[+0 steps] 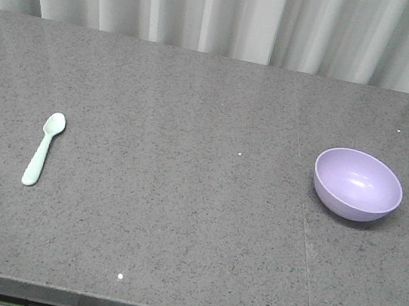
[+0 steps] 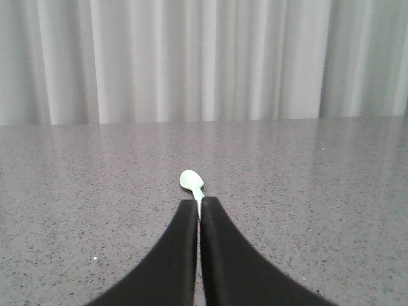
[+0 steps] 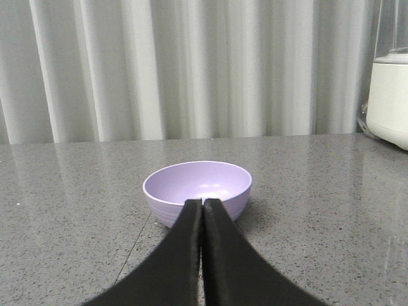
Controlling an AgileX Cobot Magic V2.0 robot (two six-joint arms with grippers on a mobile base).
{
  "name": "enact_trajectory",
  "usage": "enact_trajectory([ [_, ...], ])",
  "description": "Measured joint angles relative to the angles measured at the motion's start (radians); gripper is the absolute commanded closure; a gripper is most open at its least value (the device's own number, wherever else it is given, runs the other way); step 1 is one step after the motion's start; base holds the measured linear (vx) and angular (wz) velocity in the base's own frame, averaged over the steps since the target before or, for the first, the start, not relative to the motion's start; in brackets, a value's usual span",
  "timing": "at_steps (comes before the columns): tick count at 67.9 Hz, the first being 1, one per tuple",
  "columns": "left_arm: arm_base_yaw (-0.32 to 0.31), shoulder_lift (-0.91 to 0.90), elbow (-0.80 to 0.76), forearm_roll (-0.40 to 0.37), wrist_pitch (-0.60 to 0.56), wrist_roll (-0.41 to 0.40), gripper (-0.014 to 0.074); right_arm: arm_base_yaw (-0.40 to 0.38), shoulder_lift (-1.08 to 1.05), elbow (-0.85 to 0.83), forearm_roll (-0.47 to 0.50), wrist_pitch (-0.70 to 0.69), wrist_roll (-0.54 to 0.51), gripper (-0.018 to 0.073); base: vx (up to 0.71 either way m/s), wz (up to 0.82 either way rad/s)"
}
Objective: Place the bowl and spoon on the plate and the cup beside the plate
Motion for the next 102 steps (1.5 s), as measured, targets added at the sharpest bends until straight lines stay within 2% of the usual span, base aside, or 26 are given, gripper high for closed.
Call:
enact_trajectory([
  [85, 0.000, 0.000, 0.000, 0.000, -0.001, 0.000, 0.0603, 0.000, 0.000, 0.000, -0.002, -0.001, 0.000, 0.0570, 0.01, -0.01],
  [97, 0.000, 0.000, -0.003, 0.000, -0.077, 0.000, 0.0603, 0.000, 0.000, 0.000, -0.008, -0.001, -0.012, 0.0570, 0.00, 0.00],
  [102, 0.000, 0.000, -0.033, 0.000, -0.075, 0.000, 0.0603, 0.000, 0.019, -0.014, -0.008, 0.020, -0.014, 0.0570, 0.00, 0.00],
])
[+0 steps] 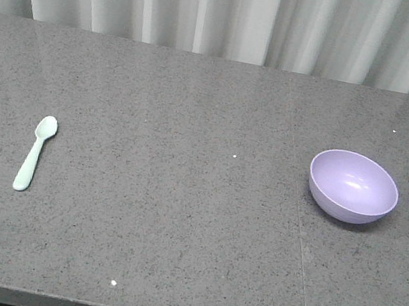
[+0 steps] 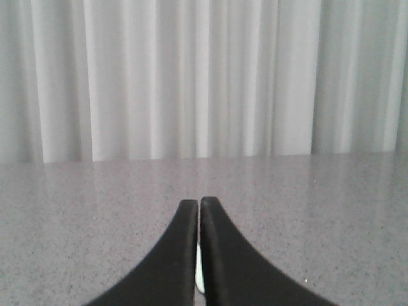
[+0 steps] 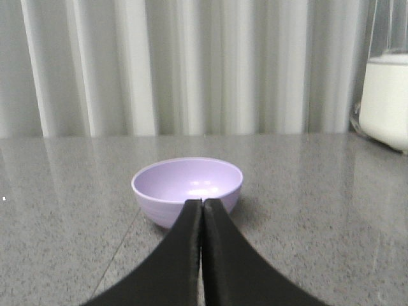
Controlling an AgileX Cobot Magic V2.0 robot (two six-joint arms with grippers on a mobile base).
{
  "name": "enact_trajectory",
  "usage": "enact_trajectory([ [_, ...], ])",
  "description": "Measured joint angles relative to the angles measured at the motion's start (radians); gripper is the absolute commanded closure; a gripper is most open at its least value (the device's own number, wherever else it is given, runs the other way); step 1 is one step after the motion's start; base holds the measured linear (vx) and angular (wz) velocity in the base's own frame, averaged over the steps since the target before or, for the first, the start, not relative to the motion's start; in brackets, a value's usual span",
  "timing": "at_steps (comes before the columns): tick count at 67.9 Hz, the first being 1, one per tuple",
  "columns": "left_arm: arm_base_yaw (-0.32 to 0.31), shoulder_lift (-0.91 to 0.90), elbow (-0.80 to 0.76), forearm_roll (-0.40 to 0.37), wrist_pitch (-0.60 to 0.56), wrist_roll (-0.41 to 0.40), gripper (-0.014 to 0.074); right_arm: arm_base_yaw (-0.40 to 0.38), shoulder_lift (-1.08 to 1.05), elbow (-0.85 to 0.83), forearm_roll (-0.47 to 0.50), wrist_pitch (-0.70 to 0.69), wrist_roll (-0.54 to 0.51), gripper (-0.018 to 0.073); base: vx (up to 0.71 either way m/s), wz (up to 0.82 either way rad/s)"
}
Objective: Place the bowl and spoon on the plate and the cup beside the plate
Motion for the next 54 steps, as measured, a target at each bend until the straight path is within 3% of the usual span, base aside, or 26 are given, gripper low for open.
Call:
enact_trajectory([
  [14, 0.000, 0.106, -0.240, 0.000, 0.142, 0.000, 0.0603, 0.000, 0.164, -0.238, -0.013, 0.147, -0.034, 0.0570, 0.00, 0.00],
  [22, 0.000, 0.259, -0.443, 0.000, 0.302, 0.000, 0.0603, 0.000, 0.299, -0.412, -0.015, 0.271, -0.037, 0.0570, 0.00, 0.00],
  [39, 0.000, 0.618, -0.855, 0.000, 0.678, -0.001, 0.0603, 0.000, 0.605, -0.816, -0.015, 0.700, -0.037, 0.0570, 0.00, 0.00],
  [54, 0.000, 0.825, -1.065, -0.001, 0.925, -0.001, 0.0603, 0.000, 0.784, -1.005, -0.026, 0.888, -0.037, 0.0570, 0.00, 0.00],
])
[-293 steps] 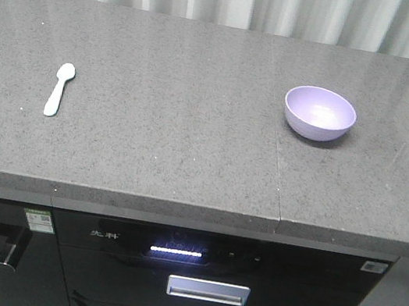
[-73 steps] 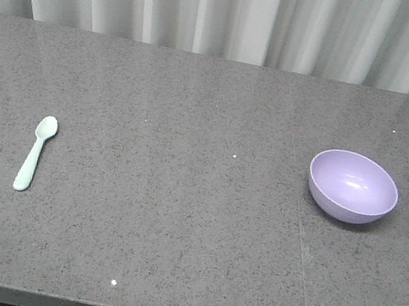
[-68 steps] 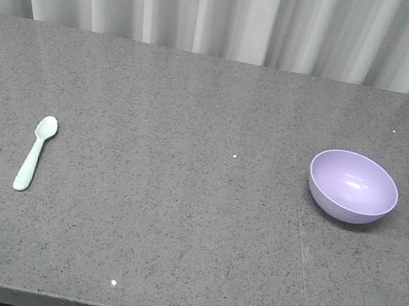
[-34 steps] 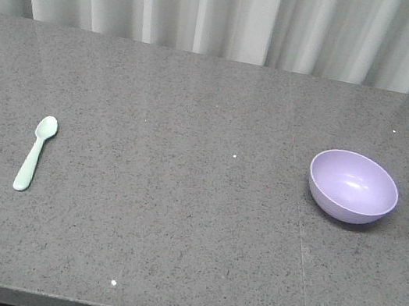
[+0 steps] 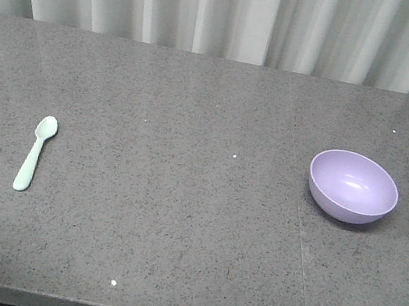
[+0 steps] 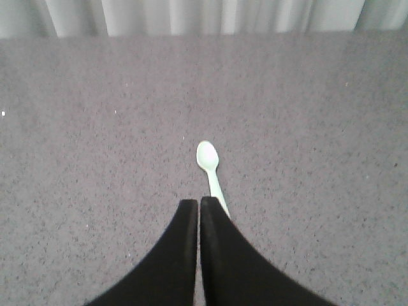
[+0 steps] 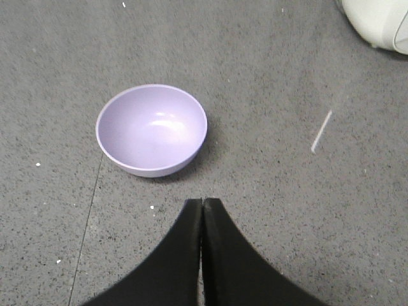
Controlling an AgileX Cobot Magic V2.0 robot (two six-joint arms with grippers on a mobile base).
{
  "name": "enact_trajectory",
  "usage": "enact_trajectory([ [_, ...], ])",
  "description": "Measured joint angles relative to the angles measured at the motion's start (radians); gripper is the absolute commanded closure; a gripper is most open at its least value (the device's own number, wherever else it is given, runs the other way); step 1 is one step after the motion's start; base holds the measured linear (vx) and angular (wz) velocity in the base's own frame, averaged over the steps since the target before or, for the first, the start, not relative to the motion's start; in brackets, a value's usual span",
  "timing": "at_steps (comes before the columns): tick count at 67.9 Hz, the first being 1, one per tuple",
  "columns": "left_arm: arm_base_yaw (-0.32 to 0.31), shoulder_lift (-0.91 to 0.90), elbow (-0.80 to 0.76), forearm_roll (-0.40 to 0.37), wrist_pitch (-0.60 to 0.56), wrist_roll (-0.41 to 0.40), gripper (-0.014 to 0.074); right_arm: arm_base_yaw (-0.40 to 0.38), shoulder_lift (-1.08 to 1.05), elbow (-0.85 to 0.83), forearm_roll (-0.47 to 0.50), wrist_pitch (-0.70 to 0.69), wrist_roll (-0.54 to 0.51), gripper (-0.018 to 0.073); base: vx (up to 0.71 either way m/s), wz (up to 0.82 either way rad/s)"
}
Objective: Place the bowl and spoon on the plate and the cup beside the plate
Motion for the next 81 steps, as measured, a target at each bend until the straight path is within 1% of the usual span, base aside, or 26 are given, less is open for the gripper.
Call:
enact_trajectory([
  [3, 0.000, 0.027, -0.015, 0.000, 0.034, 0.000, 0.0603, 0.000, 0.021, -0.008, -0.004, 0.008, 0.000, 0.0570, 0.00, 0.00],
  [11, 0.000, 0.086, -0.020, 0.000, 0.071, 0.000, 0.0603, 0.000, 0.053, -0.012, -0.006, 0.021, 0.000, 0.0570, 0.00, 0.00],
  [30, 0.000, 0.106, -0.020, -0.003, 0.095, 0.000, 0.0601, 0.000, 0.060, -0.013, -0.007, 0.041, 0.000, 0.0568, 0.00, 0.00],
  [36, 0.000, 0.106, -0.020, -0.003, 0.095, 0.000, 0.0589, 0.000, 0.060, -0.013, -0.008, 0.043, 0.000, 0.0552, 0.00, 0.00],
  [41, 0.000, 0.106, -0.020, -0.003, 0.095, 0.000, 0.0560, 0.000, 0.060, -0.013, -0.008, 0.043, 0.000, 0.0513, 0.00, 0.00],
  [45, 0.000, 0.106, -0.020, -0.003, 0.095, 0.000, 0.0515, 0.000, 0.060, -0.013, -0.008, 0.043, 0.000, 0.0464, 0.00, 0.00],
  [50, 0.000, 0.106, -0.020, -0.003, 0.096, 0.000, 0.0433, 0.000, 0.060, -0.013, -0.008, 0.043, 0.000, 0.0393, 0.00, 0.00],
  [52, 0.000, 0.106, -0.020, -0.003, 0.096, 0.000, 0.0395, 0.000, 0.060, -0.013, -0.008, 0.043, 0.000, 0.0351, 0.00, 0.00],
  [55, 0.000, 0.106, -0.020, -0.003, 0.099, 0.000, 0.0311, 0.000, 0.060, -0.013, -0.008, 0.043, 0.000, 0.0291, 0.00, 0.00],
  [62, 0.000, 0.106, -0.020, -0.003, 0.101, 0.000, 0.0146, 0.000, 0.060, -0.013, -0.008, 0.043, 0.000, 0.0164, 0.00, 0.00],
  [69, 0.000, 0.106, -0.020, -0.003, 0.101, 0.000, 0.0014, 0.000, 0.060, -0.013, -0.008, 0.043, 0.000, 0.0070, 0.00, 0.00],
  [76, 0.000, 0.106, -0.020, -0.003, 0.101, 0.000, -0.0046, 0.000, 0.060, -0.013, -0.008, 0.044, 0.000, 0.0031, 0.00, 0.00],
  [81, 0.000, 0.106, -0.020, -0.003, 0.101, 0.000, -0.0045, 0.000, 0.060, -0.013, -0.008, 0.044, 0.000, 0.0032, 0.00, 0.00],
])
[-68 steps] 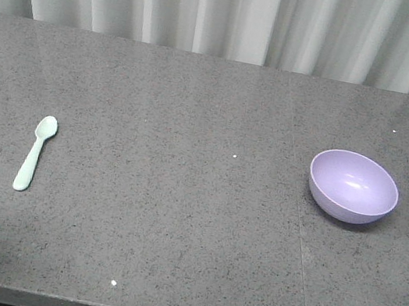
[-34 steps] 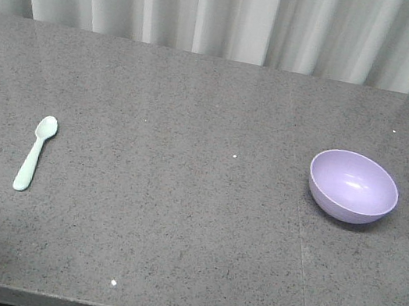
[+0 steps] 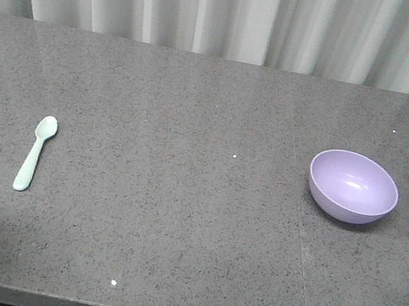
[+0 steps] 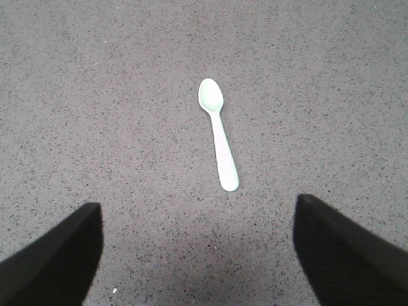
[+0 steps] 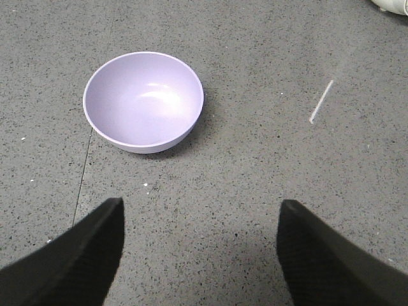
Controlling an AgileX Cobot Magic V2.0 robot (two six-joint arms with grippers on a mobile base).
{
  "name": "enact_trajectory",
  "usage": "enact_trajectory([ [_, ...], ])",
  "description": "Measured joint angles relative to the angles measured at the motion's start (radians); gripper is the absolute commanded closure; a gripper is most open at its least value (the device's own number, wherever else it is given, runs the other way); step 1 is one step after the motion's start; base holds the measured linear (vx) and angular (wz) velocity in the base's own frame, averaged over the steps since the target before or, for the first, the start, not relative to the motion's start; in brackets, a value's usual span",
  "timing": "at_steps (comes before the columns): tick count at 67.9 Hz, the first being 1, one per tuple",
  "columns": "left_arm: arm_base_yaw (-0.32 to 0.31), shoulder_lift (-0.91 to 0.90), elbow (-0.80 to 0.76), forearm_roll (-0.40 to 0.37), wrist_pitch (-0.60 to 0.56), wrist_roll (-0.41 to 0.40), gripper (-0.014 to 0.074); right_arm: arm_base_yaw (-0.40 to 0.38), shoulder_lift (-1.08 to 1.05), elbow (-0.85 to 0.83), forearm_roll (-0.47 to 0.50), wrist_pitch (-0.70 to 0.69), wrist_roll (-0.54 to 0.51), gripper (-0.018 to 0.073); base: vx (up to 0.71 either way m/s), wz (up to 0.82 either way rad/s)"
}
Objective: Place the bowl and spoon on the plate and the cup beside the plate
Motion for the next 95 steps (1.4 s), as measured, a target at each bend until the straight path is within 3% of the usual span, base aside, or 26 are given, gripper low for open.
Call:
enact_trajectory([
  [20, 0.000, 0.055, -0.027, -0.016, 0.028, -0.003, 0.0008, 0.000, 0.000, 0.000, 0.000, 0.000, 0.000, 0.0032, 0.00, 0.00],
  [57, 0.000, 0.549, -0.175, -0.024, 0.055, -0.021, 0.0008, 0.000, 0.000, 0.000, 0.012, 0.000, 0.001, 0.0032, 0.00, 0.00],
  [95, -0.043, 0.870, -0.444, -0.026, 0.168, -0.011, 0.0008, 0.000, 0.000, 0.000, 0.020, 0.000, 0.001, 0.0032, 0.00, 0.00],
])
